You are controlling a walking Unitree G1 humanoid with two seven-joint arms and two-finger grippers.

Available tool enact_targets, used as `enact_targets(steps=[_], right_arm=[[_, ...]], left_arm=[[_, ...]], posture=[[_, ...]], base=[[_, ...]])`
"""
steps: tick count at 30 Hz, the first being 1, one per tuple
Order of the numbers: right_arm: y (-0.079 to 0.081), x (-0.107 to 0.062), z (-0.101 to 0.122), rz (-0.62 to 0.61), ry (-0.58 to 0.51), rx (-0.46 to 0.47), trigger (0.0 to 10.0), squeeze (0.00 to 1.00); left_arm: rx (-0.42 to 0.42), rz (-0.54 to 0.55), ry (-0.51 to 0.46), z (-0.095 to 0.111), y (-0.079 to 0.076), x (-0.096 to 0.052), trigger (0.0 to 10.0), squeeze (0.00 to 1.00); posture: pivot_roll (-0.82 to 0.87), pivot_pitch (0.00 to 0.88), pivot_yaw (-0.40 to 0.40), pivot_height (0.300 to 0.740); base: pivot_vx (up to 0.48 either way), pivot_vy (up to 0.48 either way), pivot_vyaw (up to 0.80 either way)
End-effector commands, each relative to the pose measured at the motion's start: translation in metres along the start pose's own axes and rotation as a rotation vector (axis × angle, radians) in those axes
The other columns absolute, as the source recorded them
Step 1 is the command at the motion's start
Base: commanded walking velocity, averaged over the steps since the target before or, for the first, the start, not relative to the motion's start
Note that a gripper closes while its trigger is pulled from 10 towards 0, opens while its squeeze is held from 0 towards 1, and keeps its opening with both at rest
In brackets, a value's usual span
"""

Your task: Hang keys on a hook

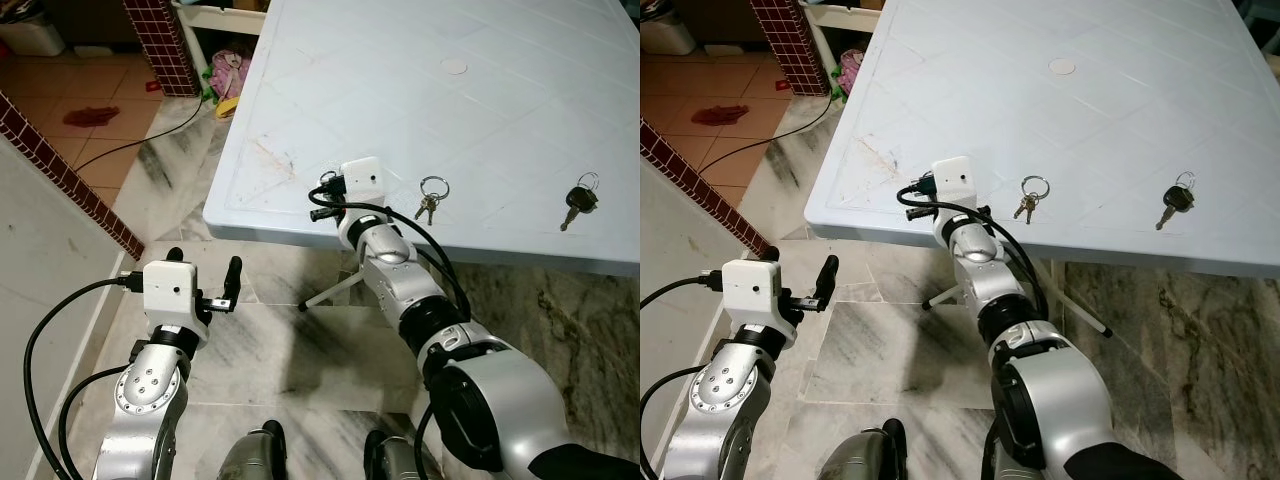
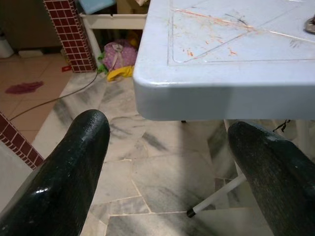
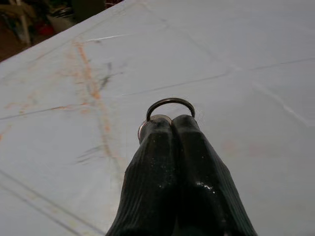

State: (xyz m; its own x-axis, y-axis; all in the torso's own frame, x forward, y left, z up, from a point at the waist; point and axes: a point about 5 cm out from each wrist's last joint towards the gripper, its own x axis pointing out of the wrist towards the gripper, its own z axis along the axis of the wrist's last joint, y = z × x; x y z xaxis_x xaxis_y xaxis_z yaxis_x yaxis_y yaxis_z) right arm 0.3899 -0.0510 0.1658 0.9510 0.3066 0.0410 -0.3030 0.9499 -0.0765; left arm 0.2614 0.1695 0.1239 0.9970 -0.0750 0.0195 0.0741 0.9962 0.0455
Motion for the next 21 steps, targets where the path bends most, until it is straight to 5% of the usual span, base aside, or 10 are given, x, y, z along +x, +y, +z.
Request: enact_targets(steps=[1, 11, 21], right_arm=[[-0.001, -0.002, -0.004, -0.013, -0.001, -0.009, 0.0, 0.0], [-0.015, -0.013, 0.014, -0.081, -0.198, -0.035, 0.0, 0.0], [-0.019, -0.027, 0.015, -0.096, -0.232, -0.044, 0.0, 0.0]], left_arm=[[0.005, 0.019, 0.015, -0.004, 0.004, -0.001, 10.0, 0.0], [-0.004, -0.021, -0.004, -0.002, -0.003, 0.012, 10.0, 0.0], [-0.032, -0.072, -0.014, -0.004, -0.017, 0.027, 10.0, 0.0]], posture=[[0.15, 0.252, 0.039, 0.74], [0.08, 0.217, 0.053, 0.74], [0.01, 0.193, 0.057, 0.74]], base=[[0.0, 0.0, 0.0], [0.0, 0.0, 0.0], [0.0, 0.0, 0.0]])
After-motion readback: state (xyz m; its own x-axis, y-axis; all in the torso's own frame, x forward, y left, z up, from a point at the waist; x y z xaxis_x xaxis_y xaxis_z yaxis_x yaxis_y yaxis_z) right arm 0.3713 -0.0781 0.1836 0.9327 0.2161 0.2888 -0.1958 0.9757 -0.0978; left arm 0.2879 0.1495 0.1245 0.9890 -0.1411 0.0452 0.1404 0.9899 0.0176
